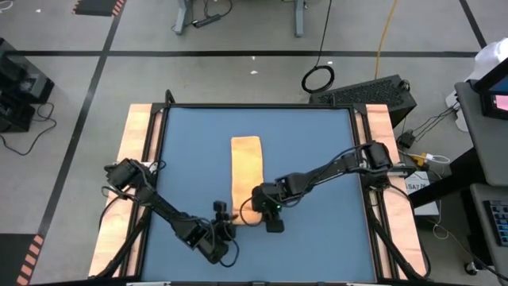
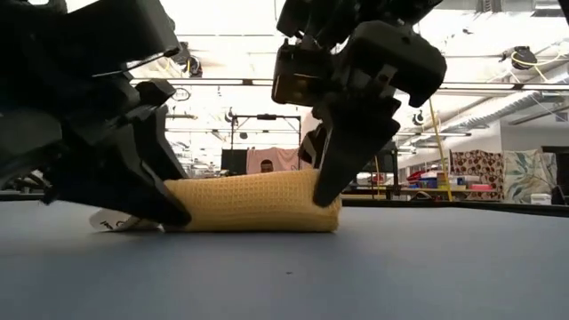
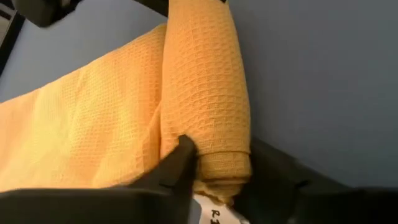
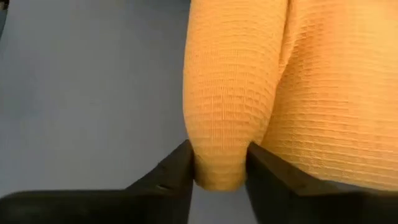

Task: Roll towel into tight, uniform cylinder
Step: Roll the orange microfiber cloth

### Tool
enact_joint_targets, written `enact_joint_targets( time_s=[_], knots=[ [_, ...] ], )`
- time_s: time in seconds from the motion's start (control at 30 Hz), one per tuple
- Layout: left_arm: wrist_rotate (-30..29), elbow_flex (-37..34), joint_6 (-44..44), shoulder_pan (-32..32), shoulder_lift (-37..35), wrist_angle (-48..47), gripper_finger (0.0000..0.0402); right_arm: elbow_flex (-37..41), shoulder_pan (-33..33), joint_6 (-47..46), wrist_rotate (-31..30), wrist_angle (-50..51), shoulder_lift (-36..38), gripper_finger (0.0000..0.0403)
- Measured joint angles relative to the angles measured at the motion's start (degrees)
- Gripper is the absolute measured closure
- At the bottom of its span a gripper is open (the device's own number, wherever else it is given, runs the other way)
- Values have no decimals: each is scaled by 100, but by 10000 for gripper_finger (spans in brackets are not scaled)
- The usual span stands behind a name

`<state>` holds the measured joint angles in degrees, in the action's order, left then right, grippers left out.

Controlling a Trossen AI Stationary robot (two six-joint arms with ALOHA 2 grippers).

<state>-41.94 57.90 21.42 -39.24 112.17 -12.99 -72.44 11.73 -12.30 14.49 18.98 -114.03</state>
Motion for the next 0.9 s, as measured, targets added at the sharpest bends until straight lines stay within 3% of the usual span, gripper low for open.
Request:
enact_joint_targets(
  time_s=[0.13, 0.37, 0.63, 0.9],
  knots=[
    [20, 8, 228, 15, -7, -222, 348, 2, 69, 318, -492, 354, 183, 229],
    [217, -3, 222, 13, -151, -346, 352, 4, 709, 526, -1788, 503, 421, 169],
    [1293, -25, 206, 39, -665, -629, 352, 9, 1623, 123, -3291, -71, 421, 183],
    [1710, -16, 183, 217, -680, -514, 350, 4, 2171, 789, -4267, -1163, -49, 198]
  ],
)
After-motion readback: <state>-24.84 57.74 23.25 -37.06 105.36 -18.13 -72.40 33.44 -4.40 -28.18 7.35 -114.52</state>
